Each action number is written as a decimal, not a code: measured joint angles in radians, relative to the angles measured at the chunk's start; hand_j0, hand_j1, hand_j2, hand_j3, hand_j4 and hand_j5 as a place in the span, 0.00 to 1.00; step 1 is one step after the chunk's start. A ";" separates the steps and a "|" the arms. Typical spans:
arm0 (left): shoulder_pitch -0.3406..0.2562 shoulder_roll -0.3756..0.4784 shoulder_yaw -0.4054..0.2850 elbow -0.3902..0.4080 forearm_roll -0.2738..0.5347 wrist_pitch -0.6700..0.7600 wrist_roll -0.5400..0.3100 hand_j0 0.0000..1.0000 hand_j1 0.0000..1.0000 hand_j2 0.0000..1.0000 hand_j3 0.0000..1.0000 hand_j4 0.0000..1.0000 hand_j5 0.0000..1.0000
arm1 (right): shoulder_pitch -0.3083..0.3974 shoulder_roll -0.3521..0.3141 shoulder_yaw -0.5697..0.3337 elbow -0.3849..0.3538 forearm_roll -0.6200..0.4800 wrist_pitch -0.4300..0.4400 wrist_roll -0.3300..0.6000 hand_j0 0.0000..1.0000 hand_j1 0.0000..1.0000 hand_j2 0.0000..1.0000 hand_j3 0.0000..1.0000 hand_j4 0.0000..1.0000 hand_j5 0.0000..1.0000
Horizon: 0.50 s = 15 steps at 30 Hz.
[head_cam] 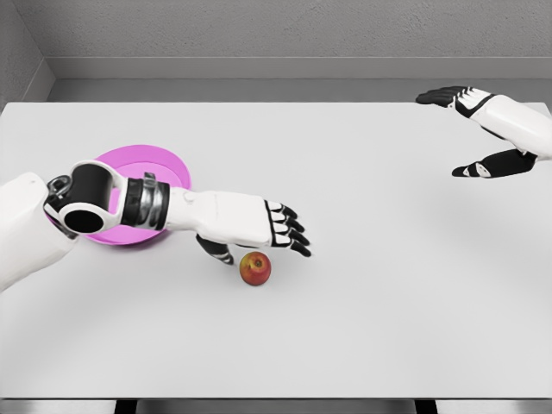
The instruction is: Put the apple on the plate with both arms
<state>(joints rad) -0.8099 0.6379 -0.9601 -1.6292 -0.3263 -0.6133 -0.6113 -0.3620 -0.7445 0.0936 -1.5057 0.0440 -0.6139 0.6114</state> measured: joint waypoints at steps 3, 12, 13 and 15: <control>0.002 0.012 -0.001 0.003 -0.041 0.000 0.000 1.00 1.00 1.00 1.00 1.00 1.00 | -0.002 0.000 0.004 -0.004 0.000 0.000 0.000 1.00 1.00 1.00 1.00 1.00 1.00; 0.000 0.013 -0.081 0.002 -0.087 0.000 0.000 1.00 1.00 1.00 1.00 1.00 1.00 | -0.003 -0.004 0.006 -0.006 0.002 0.000 0.000 1.00 1.00 1.00 1.00 1.00 1.00; 0.000 0.013 -0.084 0.002 -0.089 0.000 0.000 1.00 1.00 1.00 1.00 1.00 1.00 | -0.002 -0.005 0.006 -0.006 0.002 0.000 0.000 1.00 1.00 1.00 1.00 1.00 1.00; 0.000 0.012 -0.087 0.003 -0.094 0.000 0.000 0.99 0.99 0.99 0.99 0.99 0.99 | -0.003 -0.006 0.006 -0.006 0.002 0.000 0.000 1.00 1.00 1.00 1.00 1.00 1.00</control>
<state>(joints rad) -0.8099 0.6496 -1.0470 -1.6264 -0.4204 -0.6134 -0.6113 -0.3651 -0.7504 0.0998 -1.5121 0.0459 -0.6139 0.6114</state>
